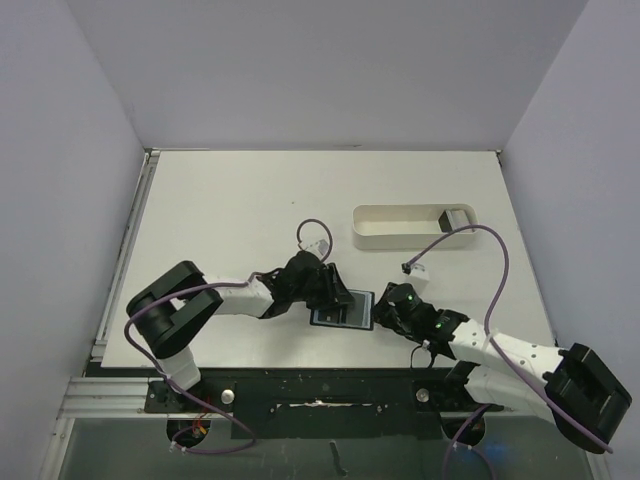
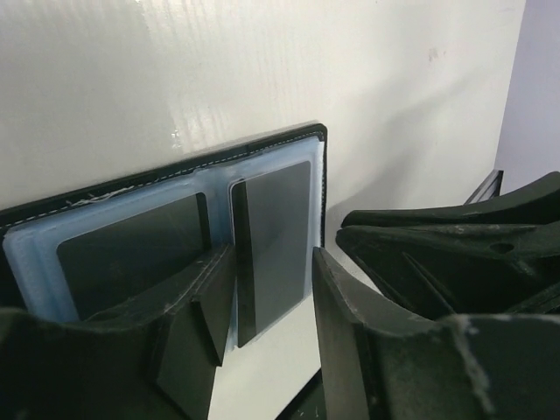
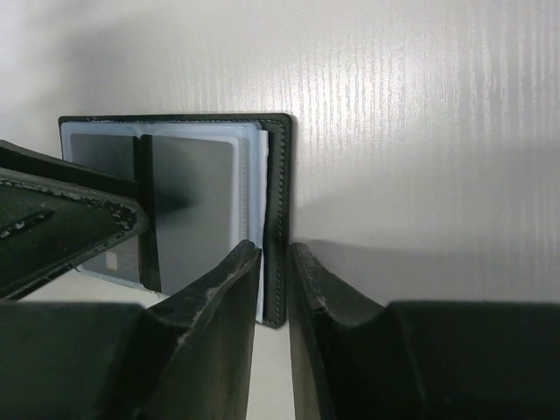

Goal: Put the credit cards into the card holder
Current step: Insert the credit card into the card holder.

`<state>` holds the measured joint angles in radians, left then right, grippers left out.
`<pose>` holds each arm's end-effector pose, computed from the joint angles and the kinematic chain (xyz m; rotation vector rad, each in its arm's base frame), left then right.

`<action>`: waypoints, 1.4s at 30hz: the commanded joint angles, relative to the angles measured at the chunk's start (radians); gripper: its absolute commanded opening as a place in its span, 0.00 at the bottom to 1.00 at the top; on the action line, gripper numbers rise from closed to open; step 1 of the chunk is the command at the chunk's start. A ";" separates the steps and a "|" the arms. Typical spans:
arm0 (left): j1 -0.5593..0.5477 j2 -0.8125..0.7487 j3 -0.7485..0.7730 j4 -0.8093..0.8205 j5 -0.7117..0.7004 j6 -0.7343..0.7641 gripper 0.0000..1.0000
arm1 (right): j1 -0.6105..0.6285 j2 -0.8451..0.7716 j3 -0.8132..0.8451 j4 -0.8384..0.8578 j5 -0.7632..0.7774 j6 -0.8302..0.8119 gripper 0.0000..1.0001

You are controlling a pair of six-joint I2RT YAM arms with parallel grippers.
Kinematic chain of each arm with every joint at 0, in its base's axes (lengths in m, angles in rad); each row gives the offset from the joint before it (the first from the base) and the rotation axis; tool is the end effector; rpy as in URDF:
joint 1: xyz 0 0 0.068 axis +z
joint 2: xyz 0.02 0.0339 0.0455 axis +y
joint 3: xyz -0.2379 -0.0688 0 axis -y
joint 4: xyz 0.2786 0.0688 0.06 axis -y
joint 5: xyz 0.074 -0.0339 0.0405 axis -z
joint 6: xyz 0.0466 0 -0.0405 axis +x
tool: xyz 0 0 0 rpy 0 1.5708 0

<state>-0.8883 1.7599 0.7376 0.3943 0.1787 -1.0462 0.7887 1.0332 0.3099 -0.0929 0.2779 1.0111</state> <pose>0.2195 -0.2832 0.0703 -0.0831 2.4935 -1.1726 0.1698 0.1528 0.0919 0.4003 2.3811 0.5387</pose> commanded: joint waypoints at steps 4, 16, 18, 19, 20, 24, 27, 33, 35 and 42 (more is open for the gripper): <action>0.072 -0.158 -0.002 -0.177 -0.031 0.081 0.41 | 0.013 -0.135 0.060 -0.094 0.032 -0.006 0.27; 0.130 -0.262 -0.071 -0.202 0.028 0.127 0.45 | 0.051 0.079 0.189 0.010 -0.001 -0.070 0.38; 0.132 -0.258 -0.075 -0.200 0.032 0.123 0.44 | 0.053 0.112 0.209 0.026 0.010 -0.086 0.38; 0.132 -0.255 -0.076 -0.202 0.031 0.122 0.43 | 0.053 0.129 0.215 0.036 0.015 -0.095 0.37; 0.132 -0.254 -0.076 -0.201 0.028 0.119 0.41 | 0.053 0.145 0.220 0.048 0.019 -0.101 0.35; 0.132 -0.252 -0.076 -0.200 0.024 0.127 0.18 | 0.049 0.211 0.237 0.090 0.023 -0.125 0.25; 0.130 -0.228 -0.070 -0.155 0.083 0.144 0.14 | 0.048 0.241 0.250 0.080 0.024 -0.119 0.22; 0.111 -0.172 -0.038 -0.133 0.158 0.142 0.19 | 0.052 0.167 0.202 0.048 0.053 -0.078 0.22; 0.113 -0.193 -0.031 -0.193 0.103 0.148 0.22 | 0.051 0.152 0.189 0.046 0.059 -0.074 0.21; 0.115 -0.218 -0.039 -0.284 -0.007 0.144 0.29 | 0.052 0.214 0.193 0.069 0.053 -0.077 0.19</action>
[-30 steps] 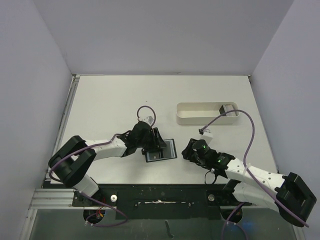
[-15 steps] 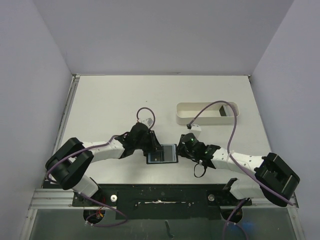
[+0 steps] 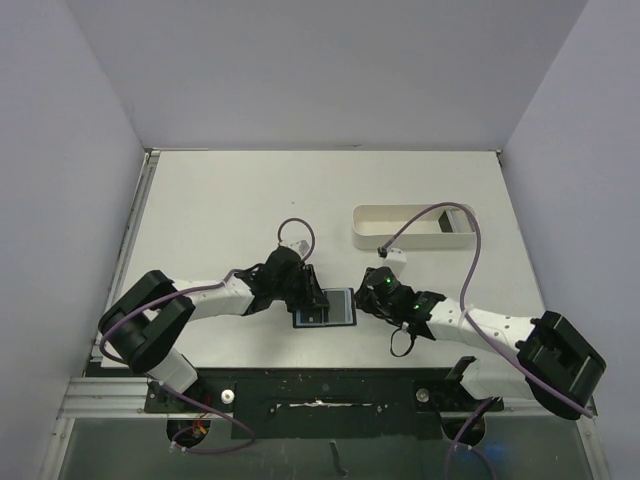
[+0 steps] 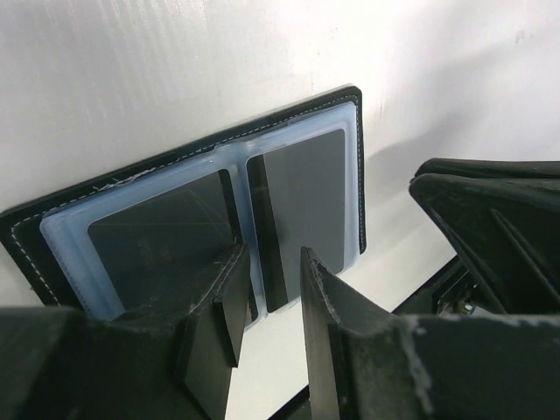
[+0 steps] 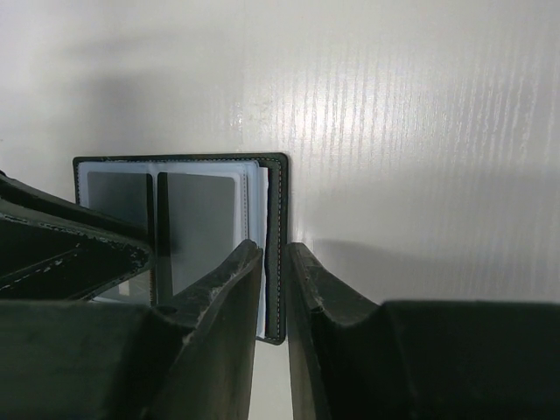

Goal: Put the credit cards into the card holder
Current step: Insert the credit card into the card holder.

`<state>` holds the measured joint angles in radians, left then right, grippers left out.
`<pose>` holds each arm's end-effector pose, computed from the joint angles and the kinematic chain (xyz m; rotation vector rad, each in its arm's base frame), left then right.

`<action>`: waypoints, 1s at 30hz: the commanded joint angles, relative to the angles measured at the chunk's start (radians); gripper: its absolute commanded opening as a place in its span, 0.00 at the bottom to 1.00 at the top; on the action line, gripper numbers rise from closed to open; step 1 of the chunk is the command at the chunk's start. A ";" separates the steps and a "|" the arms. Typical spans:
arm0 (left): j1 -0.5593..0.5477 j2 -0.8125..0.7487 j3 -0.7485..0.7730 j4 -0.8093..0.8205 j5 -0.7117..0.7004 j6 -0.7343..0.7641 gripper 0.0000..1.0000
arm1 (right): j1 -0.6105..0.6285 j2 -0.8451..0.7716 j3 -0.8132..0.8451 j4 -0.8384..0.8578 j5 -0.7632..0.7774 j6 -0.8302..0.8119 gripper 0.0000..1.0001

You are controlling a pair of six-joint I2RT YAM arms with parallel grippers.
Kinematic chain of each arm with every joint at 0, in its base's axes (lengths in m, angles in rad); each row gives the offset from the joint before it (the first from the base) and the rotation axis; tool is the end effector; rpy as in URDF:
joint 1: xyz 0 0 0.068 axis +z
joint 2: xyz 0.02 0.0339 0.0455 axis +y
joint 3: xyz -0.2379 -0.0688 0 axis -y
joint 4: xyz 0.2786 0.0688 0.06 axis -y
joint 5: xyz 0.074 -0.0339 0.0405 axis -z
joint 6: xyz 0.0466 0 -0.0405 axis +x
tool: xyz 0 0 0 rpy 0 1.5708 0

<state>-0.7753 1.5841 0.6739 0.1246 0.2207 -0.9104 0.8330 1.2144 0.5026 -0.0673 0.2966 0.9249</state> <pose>0.2257 -0.2354 0.0837 -0.0565 2.6012 -0.9951 0.1927 0.1917 0.1166 0.2562 2.3564 0.5359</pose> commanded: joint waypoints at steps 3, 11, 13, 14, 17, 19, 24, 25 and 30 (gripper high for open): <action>0.003 -0.020 0.010 0.025 -0.024 -0.005 0.29 | 0.007 0.062 -0.002 0.063 0.029 0.012 0.19; -0.012 0.026 -0.013 0.172 0.042 -0.070 0.21 | 0.020 0.093 -0.029 0.102 0.004 0.040 0.17; -0.019 0.044 -0.009 0.179 0.048 -0.077 0.21 | 0.033 0.092 -0.037 0.108 0.003 0.054 0.16; -0.023 0.051 -0.008 0.183 0.048 -0.081 0.20 | 0.039 0.092 -0.040 0.109 0.004 0.061 0.16; -0.036 0.068 -0.001 0.196 0.048 -0.089 0.20 | 0.059 0.087 -0.045 0.109 0.012 0.076 0.16; -0.042 0.071 0.004 0.209 0.057 -0.095 0.20 | 0.072 0.080 -0.047 0.104 0.020 0.085 0.16; -0.048 0.024 0.019 0.180 0.051 -0.084 0.23 | 0.098 0.060 -0.045 0.087 0.033 0.100 0.15; -0.048 0.009 0.019 0.165 0.044 -0.079 0.25 | 0.104 0.054 -0.045 0.083 0.038 0.105 0.15; -0.043 -0.048 0.034 0.017 -0.046 -0.040 0.29 | 0.113 0.037 -0.045 0.054 0.064 0.114 0.15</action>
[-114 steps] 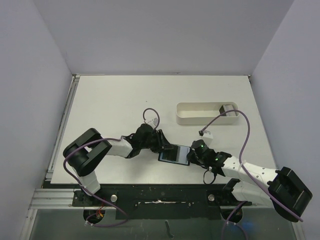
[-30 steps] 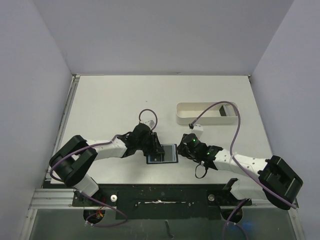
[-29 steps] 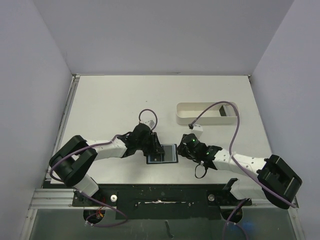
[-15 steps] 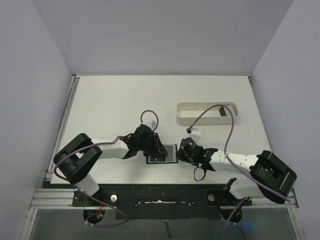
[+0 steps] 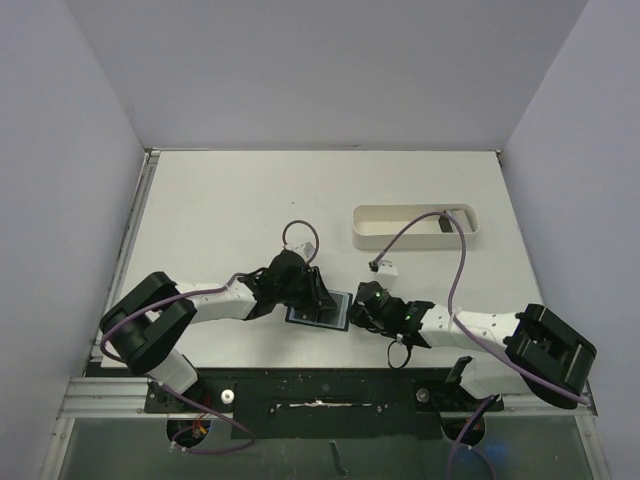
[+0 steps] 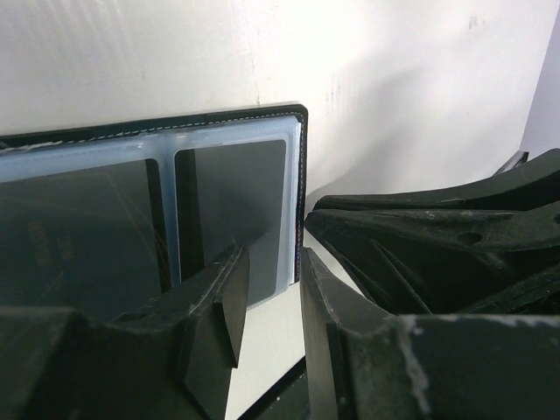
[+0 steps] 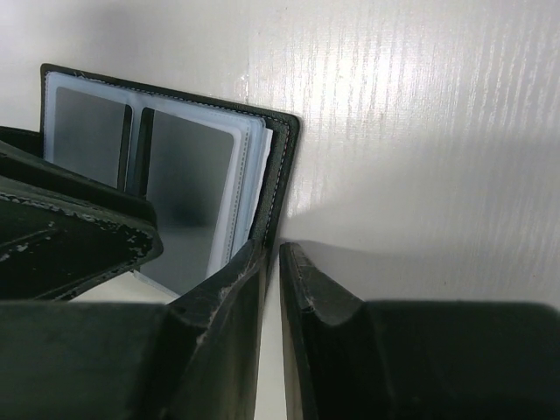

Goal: Put the credit cards into the card holder
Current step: Insert the credit card into the card holder.

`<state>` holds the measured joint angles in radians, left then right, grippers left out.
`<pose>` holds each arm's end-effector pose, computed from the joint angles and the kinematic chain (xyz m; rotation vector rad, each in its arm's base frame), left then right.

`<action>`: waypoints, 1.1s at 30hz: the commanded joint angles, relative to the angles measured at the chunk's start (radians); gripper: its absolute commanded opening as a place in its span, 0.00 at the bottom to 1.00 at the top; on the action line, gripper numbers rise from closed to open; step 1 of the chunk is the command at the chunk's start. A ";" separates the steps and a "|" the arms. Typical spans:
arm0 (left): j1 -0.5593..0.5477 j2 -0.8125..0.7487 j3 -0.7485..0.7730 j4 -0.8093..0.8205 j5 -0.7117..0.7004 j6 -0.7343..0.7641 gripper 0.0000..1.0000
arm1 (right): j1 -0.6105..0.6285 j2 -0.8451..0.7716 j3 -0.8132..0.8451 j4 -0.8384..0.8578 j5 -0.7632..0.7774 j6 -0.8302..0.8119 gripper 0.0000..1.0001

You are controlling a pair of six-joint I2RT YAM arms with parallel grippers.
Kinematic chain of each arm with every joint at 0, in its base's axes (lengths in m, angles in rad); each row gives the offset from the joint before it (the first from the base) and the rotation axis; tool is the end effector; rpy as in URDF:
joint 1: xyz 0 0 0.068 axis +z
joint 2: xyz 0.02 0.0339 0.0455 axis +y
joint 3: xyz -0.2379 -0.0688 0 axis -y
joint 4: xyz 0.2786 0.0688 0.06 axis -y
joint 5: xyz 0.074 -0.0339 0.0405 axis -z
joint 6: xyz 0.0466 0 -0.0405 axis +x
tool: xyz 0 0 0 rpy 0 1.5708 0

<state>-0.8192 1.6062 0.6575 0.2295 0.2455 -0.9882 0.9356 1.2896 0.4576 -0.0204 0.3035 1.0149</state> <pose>0.2165 -0.2483 0.0813 -0.0737 2.5767 -1.1135 0.1678 0.2042 0.0873 0.2369 2.4344 0.5496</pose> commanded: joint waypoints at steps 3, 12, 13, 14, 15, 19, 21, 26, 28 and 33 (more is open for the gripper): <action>0.000 -0.076 0.058 -0.132 -0.098 0.053 0.31 | 0.011 -0.043 0.000 0.012 0.060 0.021 0.15; 0.000 -0.060 0.066 -0.180 -0.135 0.074 0.33 | 0.012 -0.023 0.003 0.023 0.052 0.018 0.15; 0.001 -0.059 0.064 -0.180 -0.137 0.077 0.33 | 0.012 -0.023 0.001 0.025 0.052 0.019 0.14; 0.000 -0.057 0.063 -0.180 -0.144 0.079 0.34 | 0.012 -0.021 0.000 0.026 0.053 0.019 0.14; 0.000 -0.055 0.062 -0.182 -0.148 0.082 0.34 | 0.012 -0.020 0.000 0.028 0.054 0.019 0.14; 0.000 -0.044 0.058 -0.169 -0.138 0.083 0.34 | 0.011 -0.008 0.003 0.029 0.053 0.019 0.14; 0.000 -0.039 0.053 -0.154 -0.127 0.076 0.34 | 0.012 -0.002 0.003 0.035 0.053 0.017 0.14; -0.004 -0.034 0.026 -0.078 -0.077 0.035 0.34 | 0.012 0.014 0.003 0.044 0.050 0.017 0.14; -0.006 -0.028 0.012 -0.037 -0.055 0.013 0.34 | 0.012 0.019 0.002 0.049 0.048 0.018 0.13; -0.007 0.005 -0.016 0.047 -0.012 -0.023 0.34 | 0.013 0.028 0.001 0.057 0.045 0.016 0.13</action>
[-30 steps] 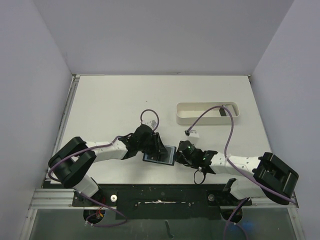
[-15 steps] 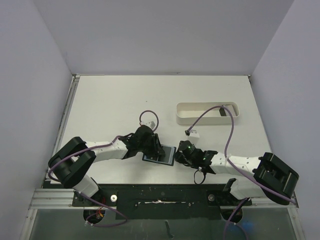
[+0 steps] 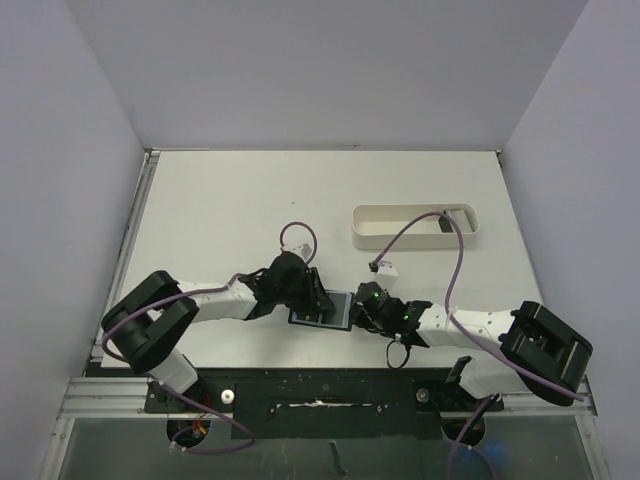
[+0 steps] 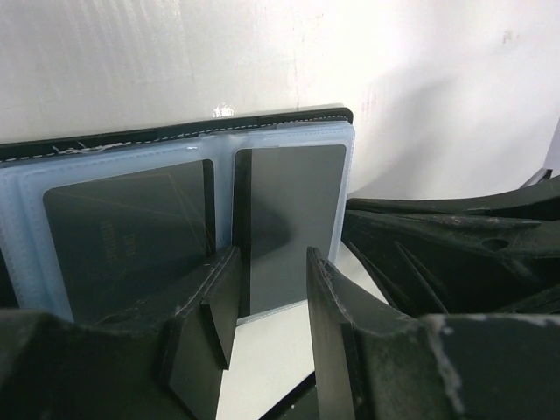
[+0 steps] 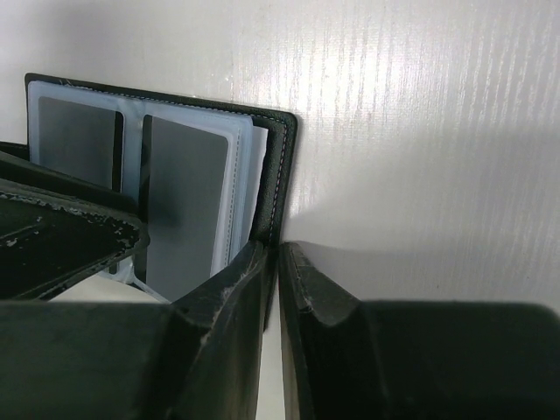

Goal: Put the credit cards into the card holder
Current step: Insert the credit card into the card holder, then turn over the card slot in the card holder.

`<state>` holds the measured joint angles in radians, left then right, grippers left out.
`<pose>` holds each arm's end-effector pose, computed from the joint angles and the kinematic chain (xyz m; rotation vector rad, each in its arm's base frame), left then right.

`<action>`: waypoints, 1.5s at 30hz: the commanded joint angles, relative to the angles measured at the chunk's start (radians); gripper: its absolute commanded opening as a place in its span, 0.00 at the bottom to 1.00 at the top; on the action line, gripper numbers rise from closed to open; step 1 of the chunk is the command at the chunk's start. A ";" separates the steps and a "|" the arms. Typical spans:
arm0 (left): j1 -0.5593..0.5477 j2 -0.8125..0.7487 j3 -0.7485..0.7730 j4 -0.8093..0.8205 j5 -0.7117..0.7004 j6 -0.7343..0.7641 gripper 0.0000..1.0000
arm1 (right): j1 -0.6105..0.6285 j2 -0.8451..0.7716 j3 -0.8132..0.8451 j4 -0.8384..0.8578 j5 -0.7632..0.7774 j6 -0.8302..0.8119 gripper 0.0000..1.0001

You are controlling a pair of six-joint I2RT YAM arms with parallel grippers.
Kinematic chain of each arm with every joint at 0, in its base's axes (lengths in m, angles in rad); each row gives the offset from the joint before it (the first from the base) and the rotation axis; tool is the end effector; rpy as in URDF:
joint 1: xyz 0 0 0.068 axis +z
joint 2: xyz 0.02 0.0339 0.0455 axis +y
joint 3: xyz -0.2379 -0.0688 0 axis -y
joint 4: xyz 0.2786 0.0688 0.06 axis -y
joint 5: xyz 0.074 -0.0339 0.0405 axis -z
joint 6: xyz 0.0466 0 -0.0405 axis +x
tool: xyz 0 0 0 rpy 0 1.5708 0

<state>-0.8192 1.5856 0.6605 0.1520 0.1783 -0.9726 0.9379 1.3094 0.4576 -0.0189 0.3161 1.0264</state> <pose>0.2158 -0.2430 0.0813 -0.1014 2.5969 -0.9996 0.1675 0.2038 0.0827 0.2507 2.4403 0.5269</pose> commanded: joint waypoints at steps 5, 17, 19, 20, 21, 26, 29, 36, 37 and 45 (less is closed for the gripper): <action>-0.010 0.033 -0.030 0.172 0.073 -0.061 0.34 | 0.015 0.008 -0.002 0.062 0.031 0.006 0.13; 0.021 -0.081 0.029 0.061 0.063 -0.014 0.36 | 0.019 -0.117 0.022 -0.108 0.106 0.019 0.15; 0.039 -0.106 0.032 0.023 0.052 0.007 0.38 | 0.019 -0.150 0.029 -0.120 0.106 0.018 0.16; 0.049 -0.118 0.033 0.005 0.044 0.020 0.39 | 0.019 -0.162 0.033 -0.120 0.103 0.015 0.17; 0.059 -0.127 0.033 -0.014 0.039 0.031 0.40 | 0.018 -0.169 0.037 -0.113 0.099 0.009 0.17; 0.116 -0.162 0.022 -0.092 0.025 0.085 0.42 | 0.024 -0.141 0.072 -0.039 0.063 -0.025 0.17; 0.147 -0.170 0.004 -0.100 0.033 0.100 0.45 | 0.026 -0.083 0.108 -0.006 0.039 -0.044 0.18; 0.178 -0.148 -0.035 -0.056 0.081 0.112 0.46 | 0.031 0.037 0.150 0.016 0.014 -0.057 0.17; 0.179 -0.142 -0.036 -0.058 0.081 0.113 0.46 | 0.032 0.044 0.145 0.020 0.011 -0.052 0.17; 0.180 -0.112 -0.037 -0.064 0.064 0.125 0.46 | 0.034 0.054 0.116 0.039 0.007 -0.039 0.17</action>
<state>-0.6456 1.4658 0.6224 0.0631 0.2436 -0.8772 0.9638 1.3716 0.5777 -0.0444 0.3130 0.9810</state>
